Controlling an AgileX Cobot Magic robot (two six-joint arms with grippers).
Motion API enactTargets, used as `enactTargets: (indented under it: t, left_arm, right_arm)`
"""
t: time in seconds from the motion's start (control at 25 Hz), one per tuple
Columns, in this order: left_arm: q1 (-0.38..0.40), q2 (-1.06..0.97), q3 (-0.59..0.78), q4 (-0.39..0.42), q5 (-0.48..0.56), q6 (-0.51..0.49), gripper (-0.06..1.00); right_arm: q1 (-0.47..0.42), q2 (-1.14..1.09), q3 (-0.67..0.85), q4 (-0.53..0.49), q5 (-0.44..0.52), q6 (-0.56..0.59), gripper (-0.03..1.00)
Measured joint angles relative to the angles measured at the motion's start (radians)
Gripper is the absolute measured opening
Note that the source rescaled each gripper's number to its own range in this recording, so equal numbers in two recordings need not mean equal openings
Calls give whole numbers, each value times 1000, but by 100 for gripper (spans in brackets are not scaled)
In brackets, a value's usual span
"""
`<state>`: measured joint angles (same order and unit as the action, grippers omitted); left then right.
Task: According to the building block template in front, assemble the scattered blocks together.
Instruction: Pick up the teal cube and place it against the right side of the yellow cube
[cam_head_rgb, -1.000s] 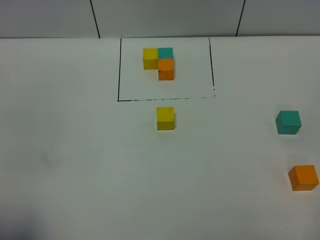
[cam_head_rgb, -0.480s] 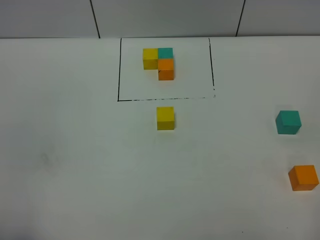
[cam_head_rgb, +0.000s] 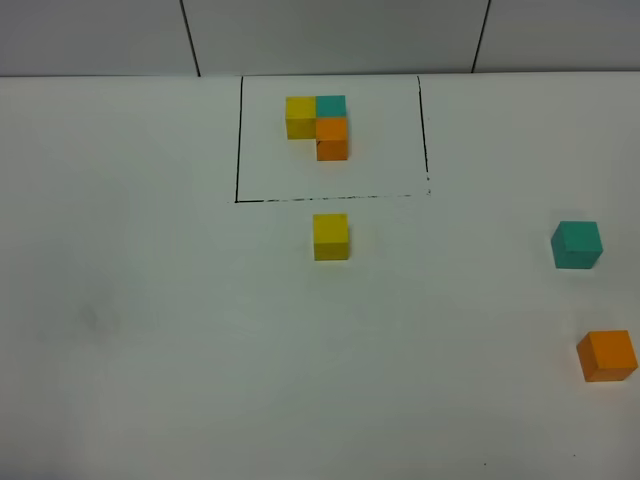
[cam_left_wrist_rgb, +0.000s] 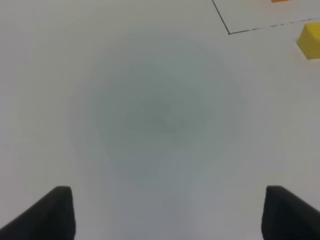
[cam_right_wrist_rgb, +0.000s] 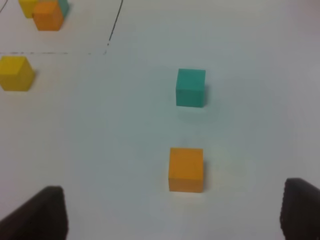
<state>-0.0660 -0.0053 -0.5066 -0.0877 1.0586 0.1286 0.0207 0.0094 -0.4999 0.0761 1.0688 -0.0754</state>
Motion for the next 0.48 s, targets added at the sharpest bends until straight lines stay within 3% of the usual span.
enactTargets:
  t: [0.48]
  left_arm:
    - [0, 0, 0, -3, 2, -16, 77]
  right_arm:
    - [0, 0, 0, 0, 0, 1, 73]
